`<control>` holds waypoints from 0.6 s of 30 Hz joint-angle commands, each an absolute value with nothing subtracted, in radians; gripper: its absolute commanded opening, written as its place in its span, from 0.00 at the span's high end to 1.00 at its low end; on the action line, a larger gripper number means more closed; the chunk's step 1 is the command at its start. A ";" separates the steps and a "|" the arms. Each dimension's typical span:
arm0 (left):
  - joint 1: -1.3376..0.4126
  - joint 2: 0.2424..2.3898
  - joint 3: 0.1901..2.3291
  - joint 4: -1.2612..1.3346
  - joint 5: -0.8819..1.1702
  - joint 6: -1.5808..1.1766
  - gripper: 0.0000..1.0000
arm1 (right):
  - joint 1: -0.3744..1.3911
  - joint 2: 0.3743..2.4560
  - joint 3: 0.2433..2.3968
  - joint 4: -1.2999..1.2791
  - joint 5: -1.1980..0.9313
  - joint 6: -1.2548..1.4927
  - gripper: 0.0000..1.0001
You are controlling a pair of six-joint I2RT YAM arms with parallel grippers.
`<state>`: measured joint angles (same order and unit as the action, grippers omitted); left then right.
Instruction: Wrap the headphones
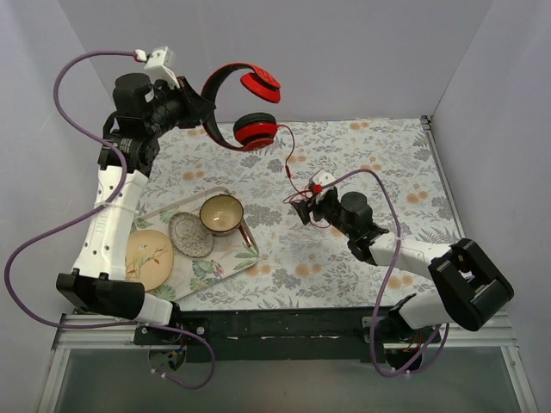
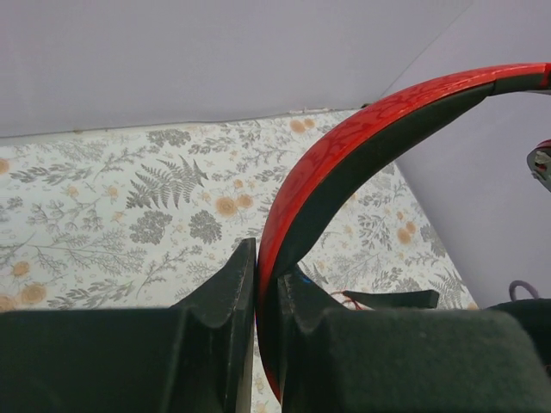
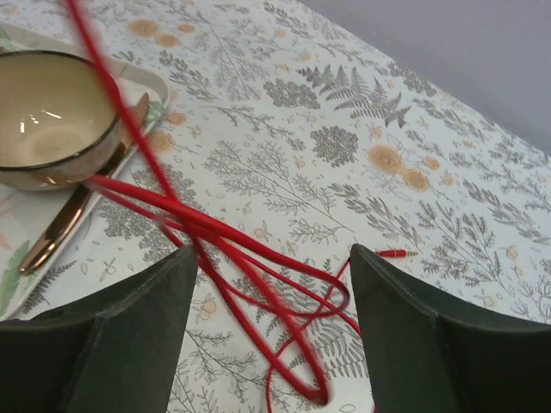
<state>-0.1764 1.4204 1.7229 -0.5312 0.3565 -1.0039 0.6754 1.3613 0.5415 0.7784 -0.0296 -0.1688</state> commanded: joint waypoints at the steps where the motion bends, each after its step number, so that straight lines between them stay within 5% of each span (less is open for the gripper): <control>1: -0.111 1.411 1.909 -0.514 0.399 -1.072 1.00 | 0.623 1.417 0.551 0.867 -0.075 -0.100 0.24; 8: -0.025 1.489 2.117 -0.537 0.436 -1.124 1.00 | 0.580 1.514 0.551 0.874 -0.178 -0.049 0.32; 13: -0.002 1.517 2.175 -0.529 0.428 -1.138 1.00 | 0.575 1.526 0.552 0.876 -0.222 -0.035 0.94; 18: 0.141 1.560 2.217 -0.494 0.425 -1.206 1.00 | 0.536 1.520 0.551 0.764 -0.096 0.041 0.99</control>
